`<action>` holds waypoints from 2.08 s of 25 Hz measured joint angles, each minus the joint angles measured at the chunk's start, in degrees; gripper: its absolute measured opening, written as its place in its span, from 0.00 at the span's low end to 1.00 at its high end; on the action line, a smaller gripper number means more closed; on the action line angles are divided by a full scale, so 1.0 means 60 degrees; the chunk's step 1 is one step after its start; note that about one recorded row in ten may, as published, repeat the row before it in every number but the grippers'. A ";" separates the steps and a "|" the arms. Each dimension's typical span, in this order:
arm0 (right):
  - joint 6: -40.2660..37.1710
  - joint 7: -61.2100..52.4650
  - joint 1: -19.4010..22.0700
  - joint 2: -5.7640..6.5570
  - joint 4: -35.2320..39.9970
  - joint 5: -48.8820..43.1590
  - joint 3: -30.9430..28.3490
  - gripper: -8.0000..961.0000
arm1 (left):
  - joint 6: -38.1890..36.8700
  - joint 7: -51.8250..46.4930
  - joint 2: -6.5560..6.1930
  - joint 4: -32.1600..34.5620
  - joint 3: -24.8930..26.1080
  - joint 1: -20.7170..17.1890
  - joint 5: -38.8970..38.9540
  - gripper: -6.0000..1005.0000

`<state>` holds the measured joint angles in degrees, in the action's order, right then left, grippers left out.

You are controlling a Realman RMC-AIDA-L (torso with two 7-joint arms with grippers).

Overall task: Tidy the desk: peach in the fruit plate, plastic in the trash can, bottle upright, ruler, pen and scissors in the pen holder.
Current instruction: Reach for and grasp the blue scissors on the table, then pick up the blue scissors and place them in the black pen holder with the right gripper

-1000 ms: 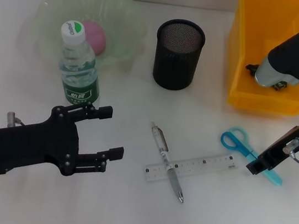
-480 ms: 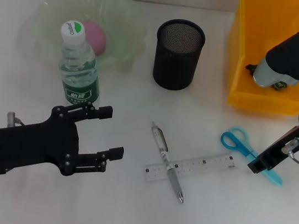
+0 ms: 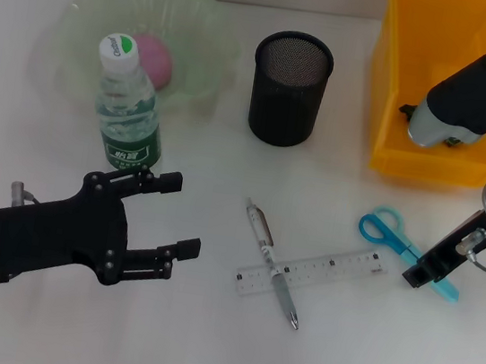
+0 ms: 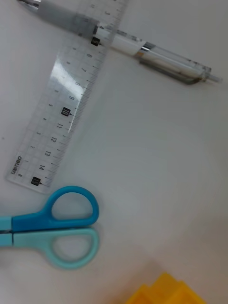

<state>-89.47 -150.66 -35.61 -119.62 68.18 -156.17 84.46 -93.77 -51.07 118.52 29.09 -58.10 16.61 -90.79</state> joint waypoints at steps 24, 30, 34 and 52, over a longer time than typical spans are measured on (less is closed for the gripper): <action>-0.0410 -0.0219 0.0711 0.0027 0.2822 0.0162 -0.0438 0.21 | 0.0089 0.0047 0.0025 -0.0031 -0.0001 0.0011 0.0000 0.81; 0.1117 0.0592 0.2079 0.0043 0.5558 0.3420 -0.2300 0.21 | 0.0044 0.0006 0.0022 -0.0031 -0.0001 0.0057 0.0001 0.81; 0.3117 0.2294 0.2917 0.0077 0.4863 0.7120 -0.2723 0.21 | 0.0033 0.0052 0.0018 -0.0174 -0.0007 0.0098 -0.0001 0.81; 0.4274 1.4488 0.0007 0.0075 -0.6735 1.5082 -0.3091 0.21 | 0.0053 0.0094 0.0028 -0.0265 -0.0228 0.0119 0.0000 0.81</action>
<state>-63.83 -63.73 -35.56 -119.17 27.77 -65.68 65.91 -93.46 -50.50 118.69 27.50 -59.46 17.33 -90.79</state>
